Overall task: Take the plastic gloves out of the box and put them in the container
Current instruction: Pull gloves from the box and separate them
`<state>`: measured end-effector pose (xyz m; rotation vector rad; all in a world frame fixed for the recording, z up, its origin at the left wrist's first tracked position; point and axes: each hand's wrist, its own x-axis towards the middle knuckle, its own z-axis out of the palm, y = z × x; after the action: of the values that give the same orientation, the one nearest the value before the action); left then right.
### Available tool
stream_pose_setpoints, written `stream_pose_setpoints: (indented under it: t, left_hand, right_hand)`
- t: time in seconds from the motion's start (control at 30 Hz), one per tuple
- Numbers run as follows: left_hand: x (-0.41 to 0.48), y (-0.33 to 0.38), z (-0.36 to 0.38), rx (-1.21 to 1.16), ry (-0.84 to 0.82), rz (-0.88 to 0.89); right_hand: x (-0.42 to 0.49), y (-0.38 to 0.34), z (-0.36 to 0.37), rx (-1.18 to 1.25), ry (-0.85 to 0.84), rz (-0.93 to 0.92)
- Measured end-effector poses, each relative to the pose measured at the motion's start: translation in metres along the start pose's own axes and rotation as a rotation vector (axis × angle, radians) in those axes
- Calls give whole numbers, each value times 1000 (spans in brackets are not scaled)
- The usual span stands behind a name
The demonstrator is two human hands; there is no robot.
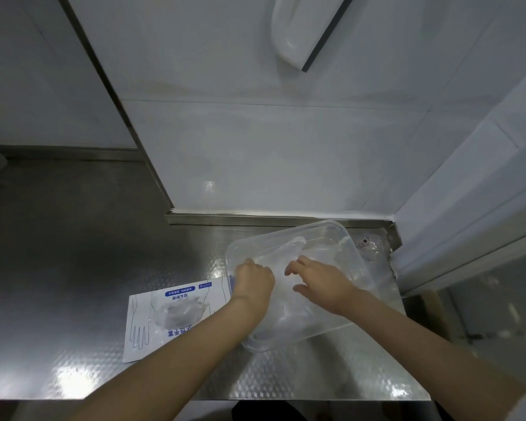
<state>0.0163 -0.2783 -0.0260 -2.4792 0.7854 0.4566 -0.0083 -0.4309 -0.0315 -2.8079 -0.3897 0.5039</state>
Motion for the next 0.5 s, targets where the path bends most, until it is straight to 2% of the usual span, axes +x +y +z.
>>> stream_pose_setpoints:
  t: [0.1, 0.2, 0.37, 0.5]
  left_hand:
    - [5, 4, -1, -37, 41, 35]
    - [9, 9, 3, -192, 83, 151]
    - [20, 16, 26, -83, -258, 168]
    - [21, 21, 27, 31, -318, 163]
  right_hand:
    - [15, 13, 10, -35, -209, 75]
    - [21, 16, 17, -85, -267, 74]
    - [23, 22, 24, -261, -303, 116]
    - [20, 31, 22, -302, -308, 210]
